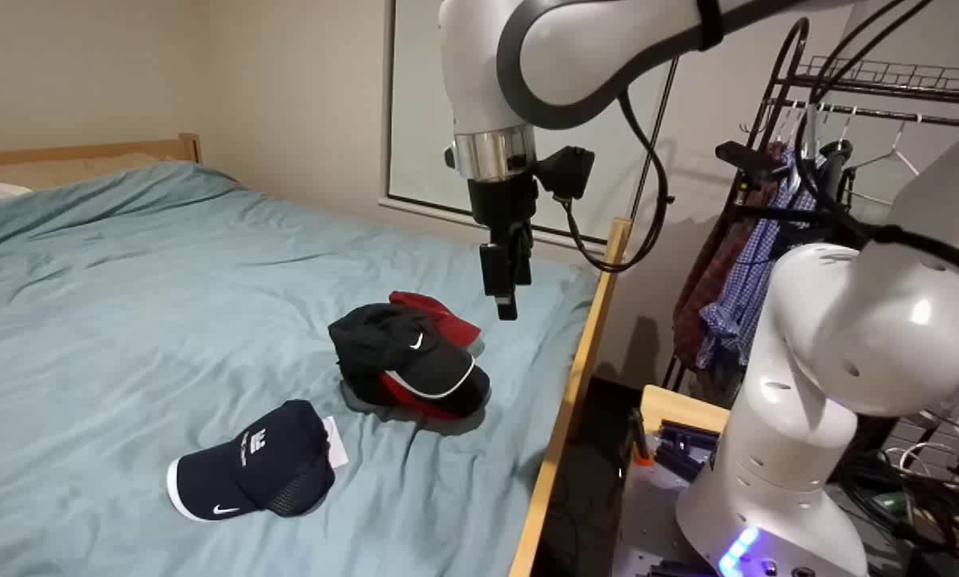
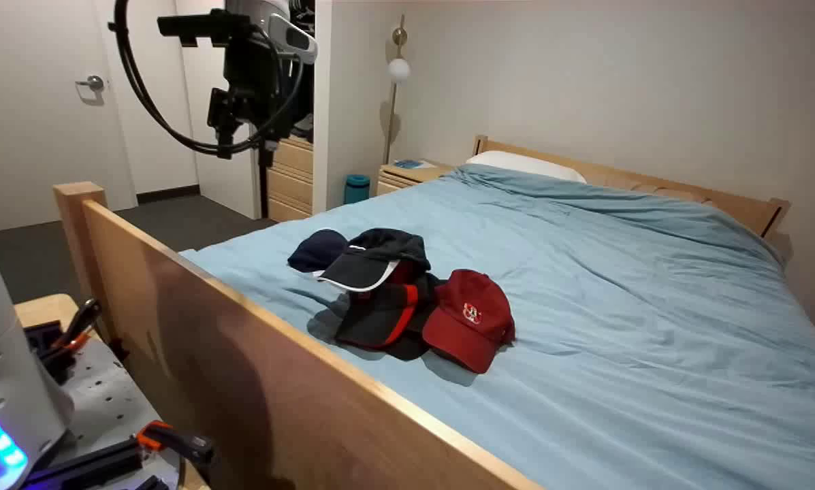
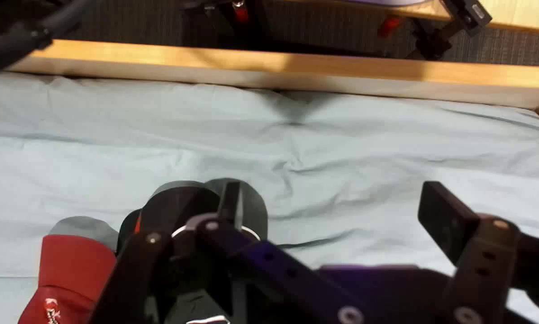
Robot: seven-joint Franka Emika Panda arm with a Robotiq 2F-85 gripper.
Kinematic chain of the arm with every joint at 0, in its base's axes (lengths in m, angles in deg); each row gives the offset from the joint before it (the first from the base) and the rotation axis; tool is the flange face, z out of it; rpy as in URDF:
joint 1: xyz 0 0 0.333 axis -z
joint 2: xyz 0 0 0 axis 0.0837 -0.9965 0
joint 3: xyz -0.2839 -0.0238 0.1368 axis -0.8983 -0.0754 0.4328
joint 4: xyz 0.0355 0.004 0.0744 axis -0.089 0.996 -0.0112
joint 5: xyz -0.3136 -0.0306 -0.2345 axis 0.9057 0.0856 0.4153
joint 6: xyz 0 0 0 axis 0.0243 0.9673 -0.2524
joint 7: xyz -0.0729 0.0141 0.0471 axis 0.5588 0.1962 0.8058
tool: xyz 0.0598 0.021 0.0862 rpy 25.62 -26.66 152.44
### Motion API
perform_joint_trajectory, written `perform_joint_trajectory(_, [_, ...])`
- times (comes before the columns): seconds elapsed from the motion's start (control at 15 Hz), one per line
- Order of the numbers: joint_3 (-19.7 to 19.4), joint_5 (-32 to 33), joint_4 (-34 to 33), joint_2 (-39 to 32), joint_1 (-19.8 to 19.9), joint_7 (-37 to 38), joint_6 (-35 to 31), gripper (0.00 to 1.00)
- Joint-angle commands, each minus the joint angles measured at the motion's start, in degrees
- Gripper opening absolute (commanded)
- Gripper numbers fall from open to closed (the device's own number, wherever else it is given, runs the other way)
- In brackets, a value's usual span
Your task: Place the black cap on the stack to the right
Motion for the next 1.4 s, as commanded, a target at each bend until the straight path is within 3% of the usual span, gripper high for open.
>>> perform_joint_trajectory(0.0, [-0.6,0.2,-0.1,-0.1,-0.7,0.2,0.1,1.00])
perform_joint_trajectory(0.47, [-0.6,0.2,-0.1,-0.1,-0.7,0.2,0.1,1.00])
perform_joint_trajectory(0.8, [-2.1,4.1,-2.7,-14.5,-1.4,-11.4,-20.7,1.00])
perform_joint_trajectory(0.93, [-2.9,4.5,-3.8,-20.1,-1.7,-17.1,-26.0,1.00])
perform_joint_trajectory(1.07, [-3.2,5.0,-4.7,-23.5,-1.4,-22.8,-26.8,1.00])
perform_joint_trajectory(1.33, [-3.5,10.4,-3.9,-24.5,-0.6,-29.7,-20.7,1.00])
